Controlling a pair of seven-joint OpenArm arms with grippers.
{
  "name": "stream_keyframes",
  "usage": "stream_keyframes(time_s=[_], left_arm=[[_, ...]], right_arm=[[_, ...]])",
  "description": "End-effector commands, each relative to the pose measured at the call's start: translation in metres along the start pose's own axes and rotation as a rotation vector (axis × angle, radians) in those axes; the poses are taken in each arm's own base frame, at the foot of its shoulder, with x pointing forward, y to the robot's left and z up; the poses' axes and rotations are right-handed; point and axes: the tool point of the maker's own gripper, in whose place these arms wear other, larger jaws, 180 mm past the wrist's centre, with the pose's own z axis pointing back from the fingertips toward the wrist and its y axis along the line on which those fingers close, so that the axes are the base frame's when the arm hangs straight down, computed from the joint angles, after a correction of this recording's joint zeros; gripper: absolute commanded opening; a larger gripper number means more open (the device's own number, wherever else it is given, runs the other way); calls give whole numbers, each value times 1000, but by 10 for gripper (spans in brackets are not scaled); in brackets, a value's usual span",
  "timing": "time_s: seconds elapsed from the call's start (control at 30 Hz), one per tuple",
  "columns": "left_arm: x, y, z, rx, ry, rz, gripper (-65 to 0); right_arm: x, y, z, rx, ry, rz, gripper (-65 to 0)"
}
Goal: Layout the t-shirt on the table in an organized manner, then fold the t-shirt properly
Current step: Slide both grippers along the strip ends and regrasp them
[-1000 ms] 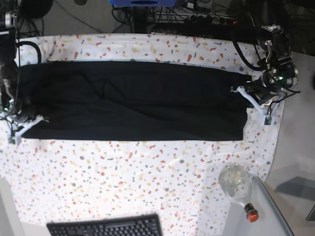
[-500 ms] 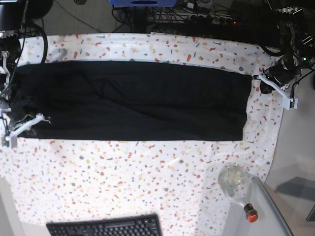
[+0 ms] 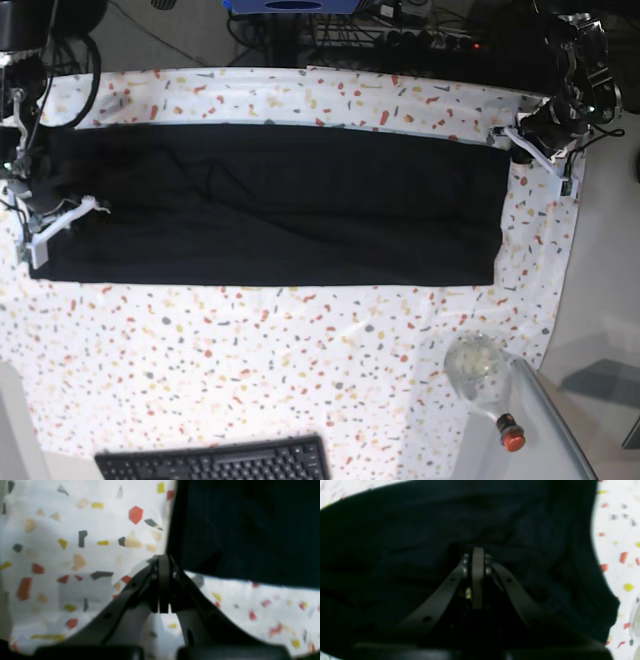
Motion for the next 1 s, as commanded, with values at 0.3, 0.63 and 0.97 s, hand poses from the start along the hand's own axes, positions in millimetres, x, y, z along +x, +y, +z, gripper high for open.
stream_keyframes(time_s=[0.3,0.63,0.97], left_arm=[[55,33,44,34,-228,94,-650],[96,-6,41,-272,-385,116,0],[97,-3,-22,-329,-316,356,0]], right_arm=[[17,4,7,14,-58,15,-650],[-4,39,-1,89,0,77,-650],[-7,43,-2,98,7,85,-650]])
